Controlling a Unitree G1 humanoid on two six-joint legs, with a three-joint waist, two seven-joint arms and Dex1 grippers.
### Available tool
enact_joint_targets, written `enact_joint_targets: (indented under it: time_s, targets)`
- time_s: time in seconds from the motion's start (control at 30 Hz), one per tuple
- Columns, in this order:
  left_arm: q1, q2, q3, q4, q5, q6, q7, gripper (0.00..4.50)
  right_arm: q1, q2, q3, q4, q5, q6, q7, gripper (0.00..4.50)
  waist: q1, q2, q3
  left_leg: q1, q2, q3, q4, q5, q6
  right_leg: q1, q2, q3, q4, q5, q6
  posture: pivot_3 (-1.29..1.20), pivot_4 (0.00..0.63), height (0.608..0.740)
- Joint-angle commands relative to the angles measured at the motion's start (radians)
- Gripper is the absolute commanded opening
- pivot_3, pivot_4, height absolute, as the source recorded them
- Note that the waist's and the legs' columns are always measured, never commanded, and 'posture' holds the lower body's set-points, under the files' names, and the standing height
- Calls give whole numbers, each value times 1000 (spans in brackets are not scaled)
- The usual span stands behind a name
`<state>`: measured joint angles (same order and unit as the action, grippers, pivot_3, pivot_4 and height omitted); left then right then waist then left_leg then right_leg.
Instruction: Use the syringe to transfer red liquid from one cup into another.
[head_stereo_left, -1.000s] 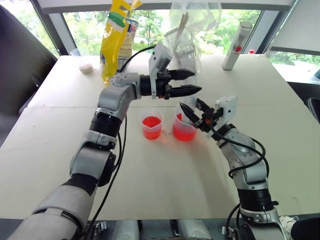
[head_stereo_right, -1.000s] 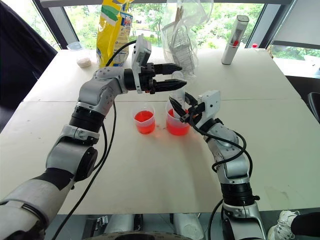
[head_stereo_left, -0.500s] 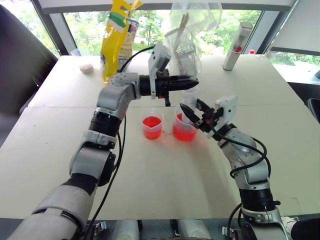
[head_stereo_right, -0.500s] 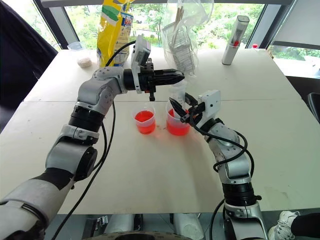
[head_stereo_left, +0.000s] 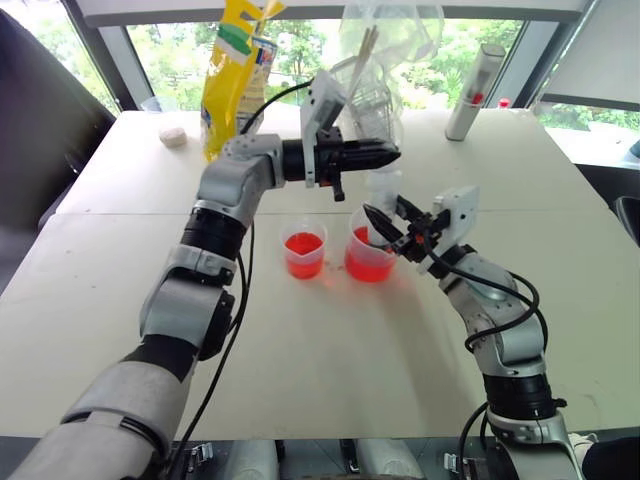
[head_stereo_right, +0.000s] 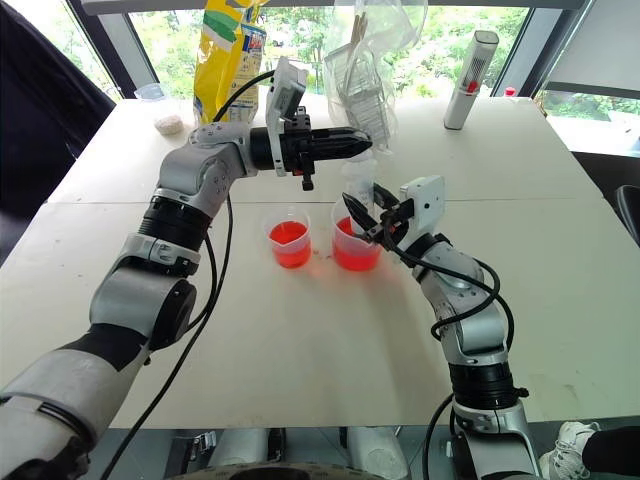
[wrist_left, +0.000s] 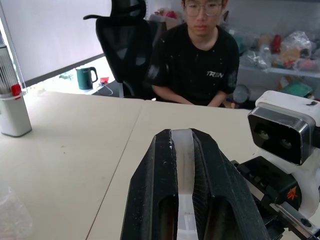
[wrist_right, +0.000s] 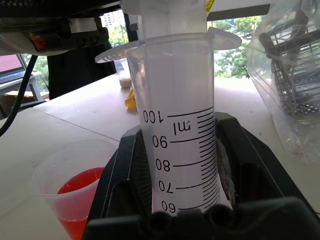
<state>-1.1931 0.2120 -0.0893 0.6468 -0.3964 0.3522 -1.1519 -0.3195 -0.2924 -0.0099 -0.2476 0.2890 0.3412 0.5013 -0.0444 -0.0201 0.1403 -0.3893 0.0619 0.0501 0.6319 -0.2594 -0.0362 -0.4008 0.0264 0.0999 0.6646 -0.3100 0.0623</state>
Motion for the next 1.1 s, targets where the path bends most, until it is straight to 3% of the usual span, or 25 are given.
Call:
enact_joint_targets:
  time_s: [0.03, 0.43, 0.53, 0.73, 1.1]
  targets:
    - [-109, 49, 112, -28, -13, -89, 64, 58, 48, -14, 68, -26, 2, 18, 48, 1368, 0, 0, 0, 0, 0, 0, 0, 0, 0, 0, 0, 0, 0, 0, 0, 0, 150, 739]
    - [-89, 50, 103, -50, -21, -83, 46, 58, 30, -18, 62, -30, 4, 17, 45, 1368, 0, 0, 0, 0, 0, 0, 0, 0, 0, 0, 0, 0, 0, 0, 0, 0, 150, 739]
    - [-70, 54, 96, -67, -28, -64, 33, 1217, 0, -17, 51, -38, 8, 21, 37, 1368, -4, 0, 0, 0, 0, 0, 0, 0, 0, 0, 0, 0, 0, 0, 0, 0, 150, 739]
    - [-9, 69, 77, -127, -8, -51, 9, 4180, -44, -24, 27, -57, 16, 35, 22, 1368, 2, 0, 0, 0, 1, 0, 0, 0, 0, 1, 0, -1, 1, 0, 0, 0, 150, 739]
    - [11, 149, 161, -165, -57, 24, 31, 4180, -99, -29, -1, -52, 20, 38, 2, 1368, -3, 0, 0, 1, 1, 0, 1, 0, 0, 0, 1, 0, 1, 0, 0, 0, 150, 739]
